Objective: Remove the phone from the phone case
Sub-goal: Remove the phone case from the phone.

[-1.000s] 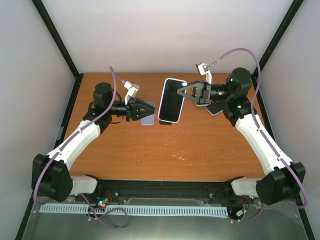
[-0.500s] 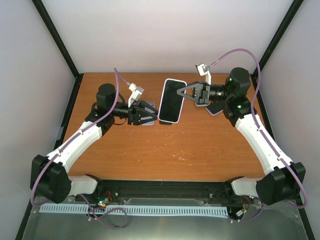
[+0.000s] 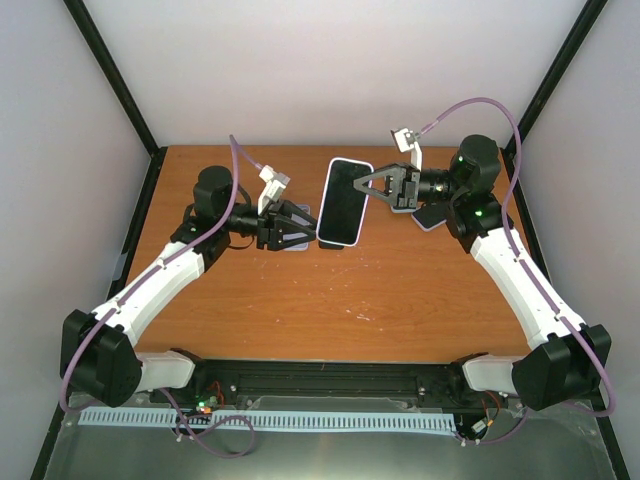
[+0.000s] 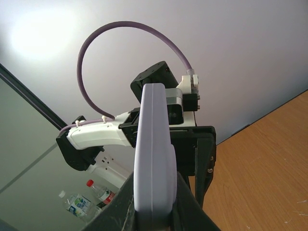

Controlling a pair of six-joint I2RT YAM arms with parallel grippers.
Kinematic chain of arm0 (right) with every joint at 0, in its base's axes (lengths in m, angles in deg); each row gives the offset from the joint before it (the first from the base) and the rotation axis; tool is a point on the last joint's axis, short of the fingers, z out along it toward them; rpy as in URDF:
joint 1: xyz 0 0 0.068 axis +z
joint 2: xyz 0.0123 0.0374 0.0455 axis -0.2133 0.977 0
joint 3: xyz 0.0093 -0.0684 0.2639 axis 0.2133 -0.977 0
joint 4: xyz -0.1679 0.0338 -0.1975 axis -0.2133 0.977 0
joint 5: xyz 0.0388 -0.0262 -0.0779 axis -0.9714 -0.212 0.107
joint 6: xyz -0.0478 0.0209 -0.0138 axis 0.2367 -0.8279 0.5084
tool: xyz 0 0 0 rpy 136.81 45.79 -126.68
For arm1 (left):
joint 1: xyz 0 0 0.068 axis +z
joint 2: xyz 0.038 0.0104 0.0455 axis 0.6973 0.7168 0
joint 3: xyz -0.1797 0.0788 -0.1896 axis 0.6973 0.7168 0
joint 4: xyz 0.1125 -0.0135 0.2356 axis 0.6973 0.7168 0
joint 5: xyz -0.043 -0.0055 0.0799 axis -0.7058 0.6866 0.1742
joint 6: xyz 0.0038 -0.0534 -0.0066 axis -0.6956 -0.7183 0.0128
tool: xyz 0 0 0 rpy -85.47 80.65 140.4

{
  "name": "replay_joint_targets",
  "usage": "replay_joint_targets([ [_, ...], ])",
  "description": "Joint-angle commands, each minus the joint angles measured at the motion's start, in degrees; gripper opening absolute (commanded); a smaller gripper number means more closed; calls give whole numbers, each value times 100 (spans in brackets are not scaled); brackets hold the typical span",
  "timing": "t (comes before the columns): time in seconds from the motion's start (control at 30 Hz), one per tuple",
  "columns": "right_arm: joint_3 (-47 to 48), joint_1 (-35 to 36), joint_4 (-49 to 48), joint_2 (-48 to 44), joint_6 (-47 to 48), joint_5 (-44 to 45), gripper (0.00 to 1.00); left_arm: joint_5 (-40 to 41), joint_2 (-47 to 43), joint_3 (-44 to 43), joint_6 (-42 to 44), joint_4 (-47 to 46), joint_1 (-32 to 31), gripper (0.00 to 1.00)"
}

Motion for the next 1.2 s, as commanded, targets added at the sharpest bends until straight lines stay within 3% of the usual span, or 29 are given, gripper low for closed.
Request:
replay_joint_targets([
  [0.0, 163, -1, -167, -87, 38, 56, 3, 104, -29, -251, 215, 43, -58, 49],
  [0.17, 151, -1, -120, -87, 77, 73, 3, -87, -43, -217, 140, -53, -66, 62],
  [0.23, 153, 0, -125, -79, 73, 75, 3, -92, -59, -195, 123, -72, -66, 62],
  [0.93, 120, -1, -157, -140, 39, 55, 3, 659, 39, -65, 125, 173, 4, 48],
  [1.03, 36, 2, -586, -157, -314, -58, 3, 682, 62, 26, 58, 91, 92, 43],
  [1.17, -260, 10, -2132, -175, -1604, -170, 3, 822, 103, 125, 1, 51, 144, 39],
])
